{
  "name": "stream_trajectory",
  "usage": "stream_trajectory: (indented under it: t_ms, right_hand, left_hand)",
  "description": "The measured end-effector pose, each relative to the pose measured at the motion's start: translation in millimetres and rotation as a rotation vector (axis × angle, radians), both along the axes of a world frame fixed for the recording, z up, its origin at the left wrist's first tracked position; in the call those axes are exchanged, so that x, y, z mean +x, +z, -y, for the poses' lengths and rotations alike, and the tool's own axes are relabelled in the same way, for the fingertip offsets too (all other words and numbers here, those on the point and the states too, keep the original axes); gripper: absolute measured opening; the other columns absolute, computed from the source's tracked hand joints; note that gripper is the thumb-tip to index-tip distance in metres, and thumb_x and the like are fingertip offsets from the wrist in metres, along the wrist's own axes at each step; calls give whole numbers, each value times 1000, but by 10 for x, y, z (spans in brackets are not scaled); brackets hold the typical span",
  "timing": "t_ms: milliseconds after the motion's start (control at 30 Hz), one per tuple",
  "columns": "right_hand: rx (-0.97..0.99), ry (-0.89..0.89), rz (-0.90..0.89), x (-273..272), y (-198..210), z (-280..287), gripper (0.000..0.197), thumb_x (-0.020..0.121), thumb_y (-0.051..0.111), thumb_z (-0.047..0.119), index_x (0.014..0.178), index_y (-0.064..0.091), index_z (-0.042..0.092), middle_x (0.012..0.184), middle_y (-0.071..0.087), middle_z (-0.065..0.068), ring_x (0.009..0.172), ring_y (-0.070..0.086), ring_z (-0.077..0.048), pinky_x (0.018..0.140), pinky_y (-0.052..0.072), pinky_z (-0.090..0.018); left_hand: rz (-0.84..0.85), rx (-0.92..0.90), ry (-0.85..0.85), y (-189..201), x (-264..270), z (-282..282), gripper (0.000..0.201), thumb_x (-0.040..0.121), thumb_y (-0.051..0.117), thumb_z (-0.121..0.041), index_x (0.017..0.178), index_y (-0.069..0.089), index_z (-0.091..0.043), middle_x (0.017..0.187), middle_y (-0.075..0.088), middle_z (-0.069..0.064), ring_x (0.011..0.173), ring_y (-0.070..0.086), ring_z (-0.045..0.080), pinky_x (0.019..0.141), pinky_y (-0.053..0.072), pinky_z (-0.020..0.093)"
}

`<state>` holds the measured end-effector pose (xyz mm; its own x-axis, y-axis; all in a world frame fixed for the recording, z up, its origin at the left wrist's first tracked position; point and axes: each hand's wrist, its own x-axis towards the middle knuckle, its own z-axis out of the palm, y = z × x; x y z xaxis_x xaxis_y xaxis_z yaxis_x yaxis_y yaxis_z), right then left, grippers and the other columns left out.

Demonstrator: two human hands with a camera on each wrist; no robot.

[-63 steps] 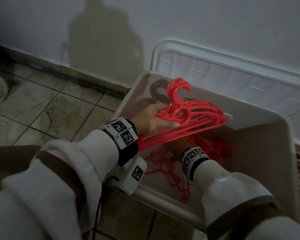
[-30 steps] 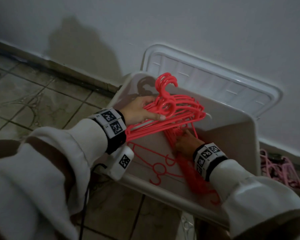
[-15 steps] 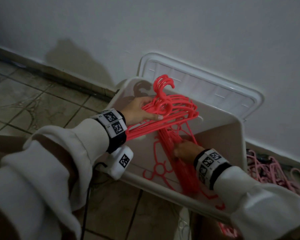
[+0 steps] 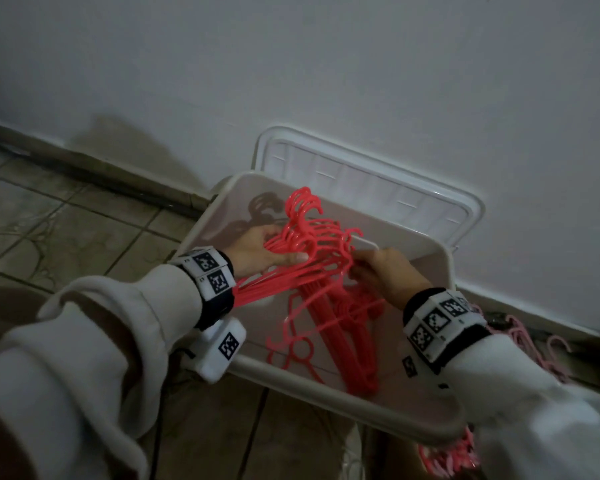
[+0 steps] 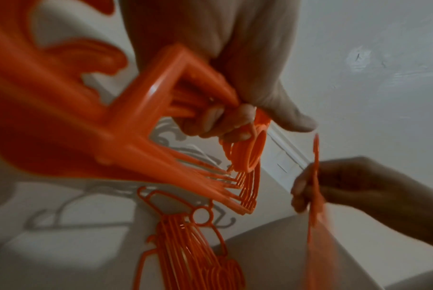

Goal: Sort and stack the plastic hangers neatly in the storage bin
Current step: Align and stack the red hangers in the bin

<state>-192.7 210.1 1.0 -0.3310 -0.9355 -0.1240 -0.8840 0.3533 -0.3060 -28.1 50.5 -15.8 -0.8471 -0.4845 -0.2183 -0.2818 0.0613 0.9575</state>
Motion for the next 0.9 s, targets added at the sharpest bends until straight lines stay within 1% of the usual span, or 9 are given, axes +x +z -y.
stream_trajectory:
  t_ms: [100,200,267,367,533,633,733,800,900]
  right_hand:
    - [-136,-31,-7,70,-25,146,21,89,56,14,107,65,10,96,70,-16,93,65,-35,82,48,-39]
    - [-155,-66,68,110,-73,279,22,88,57,12,108,65,10,102,70,-16,98,64,-32,87,47,-41]
    - [-198,-77,148,153,-91,354,26,86,60,8,112,64,5,102,70,-17,98,65,-30,89,47,-37]
    - [-249,-137,208,167,-135,409,26,79,68,4,104,62,-1,94,69,-17,90,66,-30,82,47,-31]
    - [-456,-131,217,88,-286,380,26,74,66,0,95,51,7,86,52,-2,76,56,-18,72,45,-22]
    - [-154,-63,185,61,-404,383,16,77,65,4,86,58,14,77,58,-2,69,52,-12,71,45,-19]
    - [408,176,249,65,-726,437,20,80,64,5,99,68,1,96,69,-11,82,57,-12,76,42,-20]
    - [683,217,267,128,-1029,518,23,83,64,9,105,67,3,106,69,-15,92,64,-21,74,43,-21]
    - [803,180,158,240,-1436,631,34,83,67,20,113,62,6,118,63,-13,109,59,-27,85,45,-26]
  left_hand:
    - [31,26,-32,-8,-26,-44,32,70,79,-20,97,62,-20,91,67,-9,80,62,2,78,46,17]
    - [55,-6,-70,2,-33,-74,49,65,83,-16,108,58,-18,93,64,-14,81,59,-4,73,44,7]
    - [82,-53,-77,-1,-24,-58,56,65,82,-7,114,55,-14,96,63,-9,83,59,1,68,42,1]
    - [110,-113,-32,-39,-23,4,52,69,73,7,116,55,-6,95,61,-1,88,57,12,76,42,15]
    - [115,-132,16,-99,-21,119,48,71,67,11,115,57,-4,95,62,2,88,58,16,81,45,23]
    - [122,-150,-10,-106,-33,180,47,70,67,11,114,58,-6,97,62,2,89,58,15,83,44,22]
    - [109,-152,-60,-93,-42,265,48,70,65,14,111,58,-9,95,61,-1,81,57,10,77,45,16]
    - [95,-128,-86,-99,-52,327,50,69,64,17,110,57,-11,93,60,0,74,56,4,69,45,10]
    - [95,-67,-100,-126,-89,384,49,70,64,18,113,57,-4,93,61,2,76,57,8,72,47,13]
